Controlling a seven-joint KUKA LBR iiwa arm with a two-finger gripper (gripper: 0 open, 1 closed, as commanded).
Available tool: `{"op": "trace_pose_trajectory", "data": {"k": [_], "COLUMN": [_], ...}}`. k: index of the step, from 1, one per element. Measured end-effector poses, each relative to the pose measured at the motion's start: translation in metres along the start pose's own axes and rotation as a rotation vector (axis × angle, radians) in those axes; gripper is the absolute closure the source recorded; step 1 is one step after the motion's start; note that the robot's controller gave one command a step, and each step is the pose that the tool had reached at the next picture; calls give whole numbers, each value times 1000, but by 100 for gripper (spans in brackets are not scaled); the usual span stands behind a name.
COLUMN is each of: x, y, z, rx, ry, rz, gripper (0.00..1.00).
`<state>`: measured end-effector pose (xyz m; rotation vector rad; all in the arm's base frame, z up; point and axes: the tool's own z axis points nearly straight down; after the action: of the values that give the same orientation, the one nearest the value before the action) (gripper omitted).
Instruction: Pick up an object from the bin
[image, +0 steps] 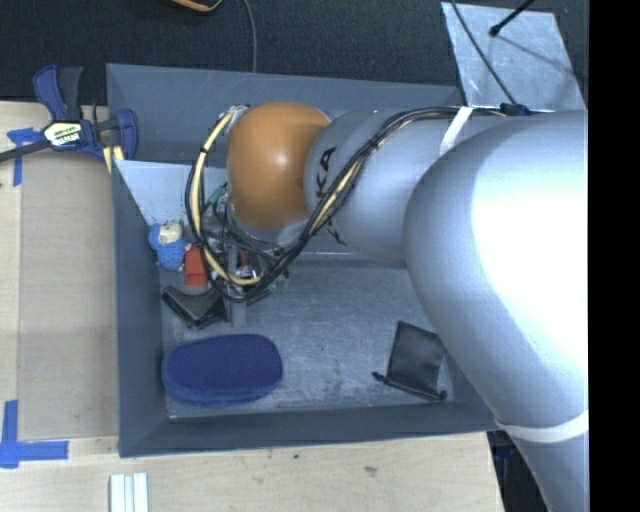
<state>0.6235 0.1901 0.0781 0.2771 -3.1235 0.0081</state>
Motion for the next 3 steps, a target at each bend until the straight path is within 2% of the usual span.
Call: {"op": "trace_pose_trajectory", "data": {"k": [1, 2, 3], "x": [8, 53, 51], "y": [23, 5, 7], "z": [-66, 8, 4], "rx": [-3, -3, -4], "ry": [-14, -13, -17], "rz": [-290, -593, -592], "gripper": [0, 0, 100]}}
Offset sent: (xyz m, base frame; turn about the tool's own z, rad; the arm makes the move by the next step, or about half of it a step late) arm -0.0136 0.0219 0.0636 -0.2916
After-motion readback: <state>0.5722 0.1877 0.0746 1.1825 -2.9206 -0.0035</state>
